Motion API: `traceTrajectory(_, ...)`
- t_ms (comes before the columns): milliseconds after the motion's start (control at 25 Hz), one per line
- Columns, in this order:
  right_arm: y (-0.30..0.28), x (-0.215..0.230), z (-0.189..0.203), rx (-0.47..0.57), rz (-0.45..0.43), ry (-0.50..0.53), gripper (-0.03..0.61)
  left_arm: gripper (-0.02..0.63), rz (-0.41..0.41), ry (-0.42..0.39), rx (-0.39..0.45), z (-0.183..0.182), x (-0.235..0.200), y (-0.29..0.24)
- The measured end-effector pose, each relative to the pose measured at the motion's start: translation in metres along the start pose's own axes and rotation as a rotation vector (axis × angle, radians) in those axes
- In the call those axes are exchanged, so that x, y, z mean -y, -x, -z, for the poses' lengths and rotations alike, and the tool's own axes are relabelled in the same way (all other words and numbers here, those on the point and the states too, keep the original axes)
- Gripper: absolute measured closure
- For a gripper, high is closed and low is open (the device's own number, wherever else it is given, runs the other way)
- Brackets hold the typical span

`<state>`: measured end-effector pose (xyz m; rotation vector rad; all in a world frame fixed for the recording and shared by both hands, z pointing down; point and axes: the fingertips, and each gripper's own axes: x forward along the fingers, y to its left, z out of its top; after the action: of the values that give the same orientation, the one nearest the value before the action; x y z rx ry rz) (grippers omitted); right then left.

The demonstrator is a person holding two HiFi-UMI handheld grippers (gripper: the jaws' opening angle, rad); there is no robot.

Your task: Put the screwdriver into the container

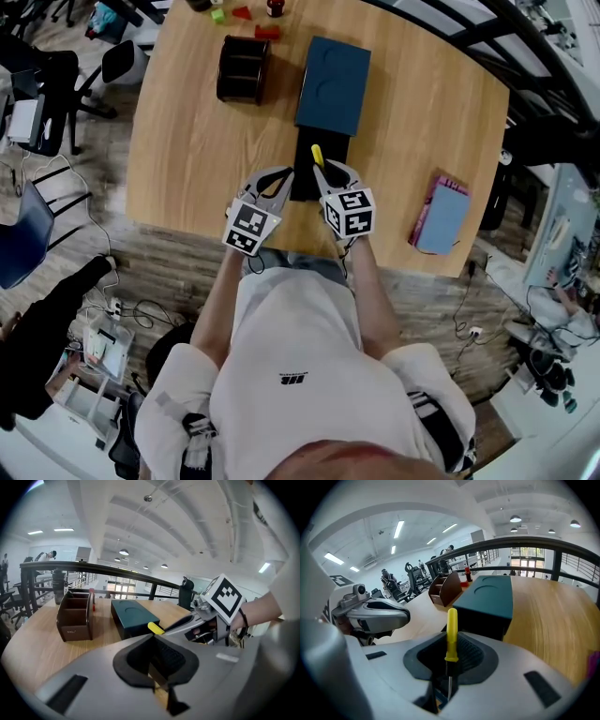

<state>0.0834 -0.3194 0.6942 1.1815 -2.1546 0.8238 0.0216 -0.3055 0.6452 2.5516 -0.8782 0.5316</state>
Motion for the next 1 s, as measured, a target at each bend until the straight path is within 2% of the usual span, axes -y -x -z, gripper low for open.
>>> traceTrajectory(1000, -0.038, 0.006, 0.015, -0.146, 0.059, -0.027, 0.517, 0.601, 0.031, 0.017, -0.026, 0.008, -0.016, -0.008)
